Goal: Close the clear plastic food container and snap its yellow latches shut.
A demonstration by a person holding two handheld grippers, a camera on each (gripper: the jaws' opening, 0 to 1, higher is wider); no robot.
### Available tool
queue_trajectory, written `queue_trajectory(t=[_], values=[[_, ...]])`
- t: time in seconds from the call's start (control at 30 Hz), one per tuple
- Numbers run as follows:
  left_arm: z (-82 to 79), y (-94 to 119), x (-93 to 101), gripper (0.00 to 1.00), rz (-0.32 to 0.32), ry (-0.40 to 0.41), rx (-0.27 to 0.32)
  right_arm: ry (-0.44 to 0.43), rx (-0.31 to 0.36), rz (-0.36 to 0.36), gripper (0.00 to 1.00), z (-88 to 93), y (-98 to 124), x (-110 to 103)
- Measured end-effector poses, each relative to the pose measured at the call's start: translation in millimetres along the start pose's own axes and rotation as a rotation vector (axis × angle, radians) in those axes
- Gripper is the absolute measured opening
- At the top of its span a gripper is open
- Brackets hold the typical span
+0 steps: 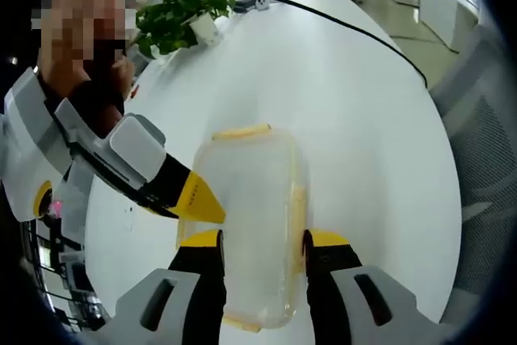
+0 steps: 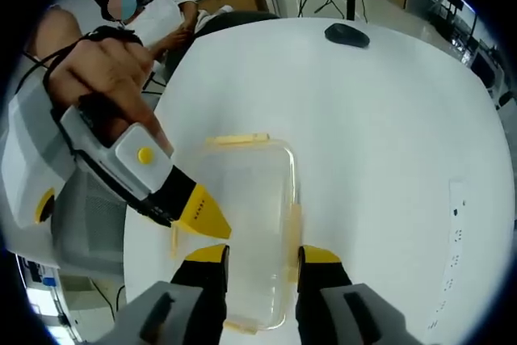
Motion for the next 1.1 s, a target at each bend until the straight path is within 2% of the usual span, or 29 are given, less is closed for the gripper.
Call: queue_trajectory(t=[0.3, 0.53, 0.63, 0.73, 1.1], values=[[-1.0, 1, 0.6, 0.37, 0.005, -0.009, -0.009, 0.002, 0.003, 0.029, 0.31, -1.8, 1, -3], [-1.0, 2, -2.8, 0.37, 0.04, -0.034, -0.015, 0.006, 0.015, 0.059, 0.31, -1.9, 3, -5], [-2.1, 2, -4.8, 0.37, 0.053, -0.019, -0.018, 0.003, 0.018, 0.065, 0.31, -2.3, 6, -5], [-3.9, 3, -6.6, 0.36, 0.069, 0.042, -0.01, 0.008, 0.021, 0.074, 0.3, -1.5, 8, -6], [-7.0, 7, -9.5, 0.38, 0.085, 0.019, 0.008, 0.023, 0.016, 0.088, 0.3, 1.0, 11, -11]])
Point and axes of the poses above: the point that each gripper's makers call its tool centre point, and the gripper's own axes: y roughly backward along the fingers, x roughly to its right, z roughly out of its underside, the point moved 6 cm from there along y, roughly backward along the fingers
